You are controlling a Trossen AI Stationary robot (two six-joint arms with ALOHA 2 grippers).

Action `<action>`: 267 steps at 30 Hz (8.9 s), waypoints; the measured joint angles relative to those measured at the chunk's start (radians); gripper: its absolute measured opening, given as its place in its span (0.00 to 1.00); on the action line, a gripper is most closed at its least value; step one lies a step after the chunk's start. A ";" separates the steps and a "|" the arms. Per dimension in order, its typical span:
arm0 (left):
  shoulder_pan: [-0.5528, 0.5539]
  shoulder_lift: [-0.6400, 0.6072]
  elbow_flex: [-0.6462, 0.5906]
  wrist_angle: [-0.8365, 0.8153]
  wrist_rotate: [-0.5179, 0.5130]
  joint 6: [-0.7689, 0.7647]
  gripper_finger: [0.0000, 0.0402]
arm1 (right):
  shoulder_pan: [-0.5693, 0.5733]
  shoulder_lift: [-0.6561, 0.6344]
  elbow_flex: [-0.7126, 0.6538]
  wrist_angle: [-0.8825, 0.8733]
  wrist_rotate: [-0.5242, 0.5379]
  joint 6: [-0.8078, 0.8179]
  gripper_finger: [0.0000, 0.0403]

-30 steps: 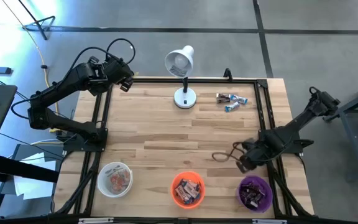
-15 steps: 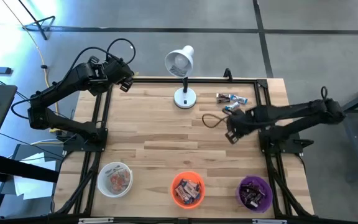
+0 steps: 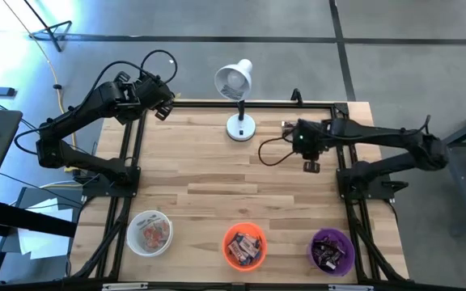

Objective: Organize candy in baskets
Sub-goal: Put the white chocolate bar into the orange bucket

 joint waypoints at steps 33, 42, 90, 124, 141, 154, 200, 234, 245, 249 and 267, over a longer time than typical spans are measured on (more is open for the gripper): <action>0.000 0.000 0.000 0.009 0.000 -0.056 0.16 | -0.300 0.408 -0.005 0.256 0.069 -0.377 0.39; 0.000 0.000 0.000 0.009 0.000 -0.056 0.16 | -0.339 0.493 -0.005 0.287 0.063 -0.449 0.39; 0.000 0.002 0.000 0.116 0.016 0.069 0.16 | 0.664 0.296 0.374 0.211 -0.268 1.180 0.01; 0.000 0.002 0.001 0.101 0.217 0.227 0.16 | 0.845 0.686 0.674 0.425 -0.012 1.064 0.33; 0.000 0.002 0.001 0.074 0.217 0.190 0.16 | 0.834 0.686 0.864 -0.064 -0.124 1.077 0.42; 0.002 0.002 0.000 0.191 0.215 0.319 0.16 | 0.661 0.554 0.902 -0.559 0.126 0.963 0.33; 0.247 0.003 0.000 0.217 0.217 0.215 0.16 | -0.595 0.361 0.159 -0.054 -0.060 -0.079 0.50; 0.247 0.003 0.000 0.217 0.217 0.195 0.16 | -0.573 0.485 0.160 0.125 0.120 -0.220 0.49; 0.247 0.003 0.000 0.216 0.218 0.171 0.16 | -0.488 0.481 0.189 0.020 -0.016 -0.089 0.49; 0.247 0.003 0.000 0.216 0.218 0.171 0.16 | -0.472 0.483 0.141 0.129 0.073 -0.149 0.49; 0.247 0.003 0.000 0.216 0.224 0.144 0.16 | -0.489 0.485 0.033 0.329 0.238 -0.216 0.49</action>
